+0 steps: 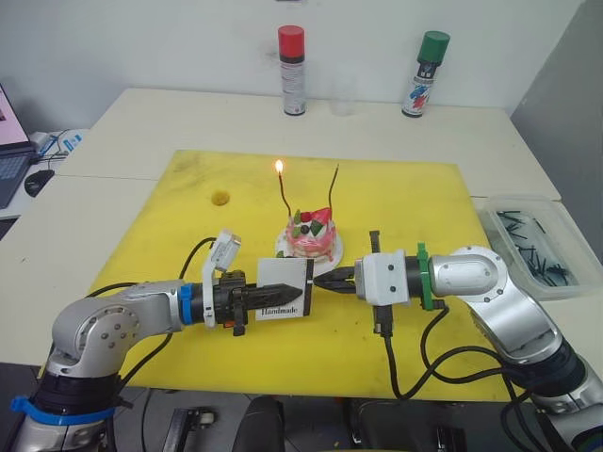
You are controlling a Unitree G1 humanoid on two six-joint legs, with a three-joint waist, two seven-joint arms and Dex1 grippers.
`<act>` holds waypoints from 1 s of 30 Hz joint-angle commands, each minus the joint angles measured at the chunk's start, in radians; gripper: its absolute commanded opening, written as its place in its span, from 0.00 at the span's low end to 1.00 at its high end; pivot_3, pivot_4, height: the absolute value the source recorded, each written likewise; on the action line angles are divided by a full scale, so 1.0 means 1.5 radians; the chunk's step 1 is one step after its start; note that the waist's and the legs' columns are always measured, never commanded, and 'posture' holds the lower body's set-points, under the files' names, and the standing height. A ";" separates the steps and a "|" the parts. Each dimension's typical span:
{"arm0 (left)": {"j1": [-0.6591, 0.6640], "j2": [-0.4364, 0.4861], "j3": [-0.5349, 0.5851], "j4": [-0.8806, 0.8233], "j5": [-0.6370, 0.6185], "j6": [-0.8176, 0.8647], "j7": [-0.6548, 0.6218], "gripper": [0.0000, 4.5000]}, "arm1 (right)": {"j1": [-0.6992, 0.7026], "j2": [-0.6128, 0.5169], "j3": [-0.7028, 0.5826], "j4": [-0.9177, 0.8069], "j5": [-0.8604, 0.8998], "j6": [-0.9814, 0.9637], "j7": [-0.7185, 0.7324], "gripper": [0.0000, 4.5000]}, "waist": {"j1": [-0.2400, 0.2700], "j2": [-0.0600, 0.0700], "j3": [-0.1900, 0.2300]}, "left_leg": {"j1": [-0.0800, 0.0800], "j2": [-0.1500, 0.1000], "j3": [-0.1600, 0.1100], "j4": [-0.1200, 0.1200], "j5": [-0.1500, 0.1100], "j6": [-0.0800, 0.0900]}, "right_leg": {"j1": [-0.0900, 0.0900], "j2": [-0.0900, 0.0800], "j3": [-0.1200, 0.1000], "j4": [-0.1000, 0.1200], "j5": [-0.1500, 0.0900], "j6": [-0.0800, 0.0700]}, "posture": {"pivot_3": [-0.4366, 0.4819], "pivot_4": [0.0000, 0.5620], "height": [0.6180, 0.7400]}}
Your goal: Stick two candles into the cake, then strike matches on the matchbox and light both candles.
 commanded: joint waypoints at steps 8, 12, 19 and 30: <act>-0.038 0.005 -0.013 0.015 0.002 -0.002 -0.037 0.00 | 0.012 -0.011 -0.018 -0.024 -0.004 -0.012 -0.008 0.00 | -0.001 0.000 0.000 | 0.000 0.000 0.000 0.000 0.000 0.000 | 0.000 0.000 0.000 0.000 0.000 0.000 | 0.48 0.27 0.94; -0.038 0.008 -0.012 0.017 0.005 -0.001 -0.041 0.00 | 0.015 -0.013 -0.024 -0.030 -0.002 -0.010 -0.007 0.00 | -0.001 0.000 0.000 | 0.000 0.000 0.000 0.000 0.000 0.000 | 0.000 0.000 0.000 0.000 0.000 0.000 | 0.48 0.27 0.94; -0.039 0.010 -0.013 0.017 0.006 0.000 -0.047 0.00 | 0.014 -0.010 -0.022 -0.019 -0.012 -0.011 -0.015 0.00 | -0.002 0.000 0.000 | 0.000 0.000 0.000 0.000 0.000 0.000 | 0.000 0.000 0.000 0.000 0.000 0.000 | 0.48 0.27 0.94; -0.048 0.001 -0.018 0.015 0.002 0.003 -0.050 0.00 | 0.007 -0.009 -0.002 -0.003 -0.029 -0.018 -0.011 0.00 | -0.002 0.000 0.000 | 0.000 0.000 0.000 0.000 0.000 0.000 | 0.000 0.000 0.000 0.000 0.000 0.000 | 0.48 0.27 0.94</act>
